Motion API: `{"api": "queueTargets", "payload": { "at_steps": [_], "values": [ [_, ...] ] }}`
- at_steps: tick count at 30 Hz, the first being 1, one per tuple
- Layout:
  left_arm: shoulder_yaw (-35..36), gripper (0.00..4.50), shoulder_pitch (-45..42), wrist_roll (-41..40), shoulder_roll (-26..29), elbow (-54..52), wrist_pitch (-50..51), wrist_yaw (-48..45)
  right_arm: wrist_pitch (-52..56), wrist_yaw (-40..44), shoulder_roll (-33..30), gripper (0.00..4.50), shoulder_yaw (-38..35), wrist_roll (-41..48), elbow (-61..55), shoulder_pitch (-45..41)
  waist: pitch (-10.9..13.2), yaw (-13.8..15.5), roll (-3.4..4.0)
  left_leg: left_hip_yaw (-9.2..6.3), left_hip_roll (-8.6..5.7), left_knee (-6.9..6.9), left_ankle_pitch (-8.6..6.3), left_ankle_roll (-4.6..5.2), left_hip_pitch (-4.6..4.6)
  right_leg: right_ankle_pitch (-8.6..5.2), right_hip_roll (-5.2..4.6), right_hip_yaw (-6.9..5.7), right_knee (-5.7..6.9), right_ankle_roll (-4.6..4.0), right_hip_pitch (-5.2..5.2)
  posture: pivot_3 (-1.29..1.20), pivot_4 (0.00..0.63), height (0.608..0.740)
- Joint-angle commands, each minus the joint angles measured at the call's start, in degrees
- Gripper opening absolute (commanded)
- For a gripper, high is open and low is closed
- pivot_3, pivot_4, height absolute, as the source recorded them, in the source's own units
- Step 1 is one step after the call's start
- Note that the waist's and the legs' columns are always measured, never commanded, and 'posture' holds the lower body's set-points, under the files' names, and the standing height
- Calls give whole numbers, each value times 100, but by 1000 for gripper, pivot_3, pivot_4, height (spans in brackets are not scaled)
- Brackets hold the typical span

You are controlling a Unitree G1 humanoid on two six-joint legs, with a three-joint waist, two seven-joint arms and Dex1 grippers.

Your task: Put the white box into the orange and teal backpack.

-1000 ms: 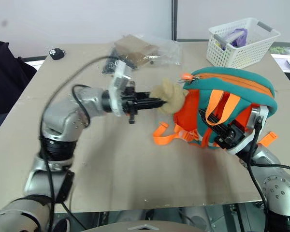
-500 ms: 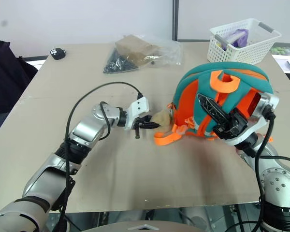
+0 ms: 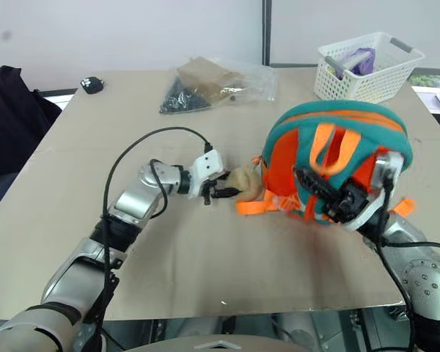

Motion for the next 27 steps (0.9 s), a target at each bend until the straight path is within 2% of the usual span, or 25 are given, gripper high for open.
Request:
{"api": "queueTargets", "payload": {
  "at_steps": [1,2,3,4,7,8,10,14,17,19,23,27],
  "values": [
    [750,4259,749,-480,420,-904,190,-27,-338,718,-325,3390,-104,-767,-18,538,2,-31,3,0,1,-1,0,0,-1,0,0,2,0,0,-2,0,150,740],
    [990,4500,1038,-700,565,-1258,237,-122,-402,959,-465,3876,-192,-933,10,774,2,-38,3,2,3,-2,0,-1,-2,0,1,6,0,0,-5,0,150,740],
    [1243,4500,1363,-935,707,-1635,330,-187,-504,1192,-585,4376,-335,-1061,65,1009,4,-36,1,2,6,-5,5,-10,-3,-1,1,6,0,-1,-8,0,150,740],
    [1438,4500,1654,-1151,823,-1970,457,-234,-550,1373,-667,4451,-504,-1067,138,1193,6,-36,0,0,9,-6,7,-16,-6,-1,2,4,-2,-1,-12,0,150,740],
    [1992,4500,2525,-1652,1052,-2954,797,-140,-745,1910,-819,4451,-957,-1199,331,1771,12,39,0,3,4,-5,2,-8,-27,0,-12,5,-12,1,-27,0,150,740],
    [2133,4500,2803,-2075,1126,-3301,1395,-96,-952,2057,-830,4451,-1060,-1450,410,1993,11,86,0,3,2,-4,-3,-1,-27,0,-19,0,-18,2,-21,0,150,740],
    [2350,4500,3425,-2257,1127,-3904,1666,135,-1466,2192,-752,4451,-1264,-1984,712,2283,13,148,2,3,-1,-3,-19,27,-20,0,-24,-5,-27,6,-6,0,150,740],
    [2385,4500,4443,-1831,913,-4531,1282,718,-2378,2457,-533,4451,-1506,-2595,1296,2462,17,147,8,8,-2,-4,-20,27,-13,-1,-24,-2,-35,7,1,0,150,740],
    [2238,4500,4996,-1503,744,-4624,948,1013,-3552,2587,-296,4451,-1515,-3346,1931,2487,19,143,9,10,2,-6,-13,14,-12,-1,-20,-1,-37,6,3,0,150,740],
    [2070,4500,5184,-1244,629,-4563,650,1176,-4086,2845,-139,4451,-1484,-3488,2246,2534,20,141,14,13,4,-7,-14,16,-9,-1,-16,-2,-36,6,3,0,150,740],
    [1890,4500,5422,-845,464,-4277,-260,1255,-4291,2997,-2,4451,-1416,-3561,2465,2819,21,145,32,20,3,-6,-17,23,-6,-1,-16,5,-31,6,5,0,150,740],
    [1909,4500,5569,-1003,359,-4288,-391,1240,-4445,3023,86,4451,-1293,-3598,2478,2905,23,137,34,25,6,-7,-19,25,-4,-1,-13,11,-31,5,4,0,150,740]
  ]
}}
